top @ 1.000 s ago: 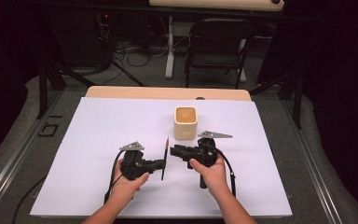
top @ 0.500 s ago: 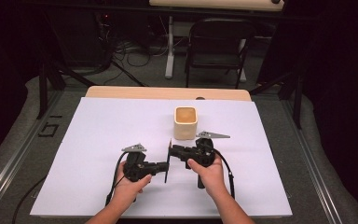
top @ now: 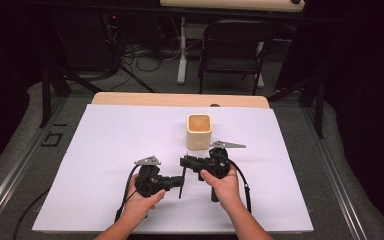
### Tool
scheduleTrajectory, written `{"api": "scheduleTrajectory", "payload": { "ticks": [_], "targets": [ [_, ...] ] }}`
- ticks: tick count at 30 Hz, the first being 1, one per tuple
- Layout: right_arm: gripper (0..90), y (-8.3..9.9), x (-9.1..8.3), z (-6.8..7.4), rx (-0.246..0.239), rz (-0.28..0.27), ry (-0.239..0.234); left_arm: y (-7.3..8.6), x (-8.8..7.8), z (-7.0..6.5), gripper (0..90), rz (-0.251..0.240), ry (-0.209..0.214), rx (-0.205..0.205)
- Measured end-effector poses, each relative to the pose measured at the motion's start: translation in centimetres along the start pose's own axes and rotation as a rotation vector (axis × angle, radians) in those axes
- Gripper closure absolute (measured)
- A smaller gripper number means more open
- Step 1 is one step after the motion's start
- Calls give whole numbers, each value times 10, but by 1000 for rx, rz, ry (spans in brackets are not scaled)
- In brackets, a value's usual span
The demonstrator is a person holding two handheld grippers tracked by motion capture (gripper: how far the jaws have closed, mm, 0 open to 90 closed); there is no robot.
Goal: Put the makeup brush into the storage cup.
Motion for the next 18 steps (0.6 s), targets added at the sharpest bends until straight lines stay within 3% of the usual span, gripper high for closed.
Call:
{"api": "scheduleTrajectory", "payload": {
  "ticks": [18],
  "targets": [
    [801, 0, 1, -1, 40, 14, -30, 0, 1, -1, 848, 3, -3, 2]
  ]
}}
Point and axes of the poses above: each handheld gripper's, and its own axes: x roughly forward along the jaws, y roughly out of its underside, z roughly to its left, the point moved 3 cm from there along x, roughly forward along the jaws, and after that the axes turned 10 degrees about z, right-handed, at the moved point
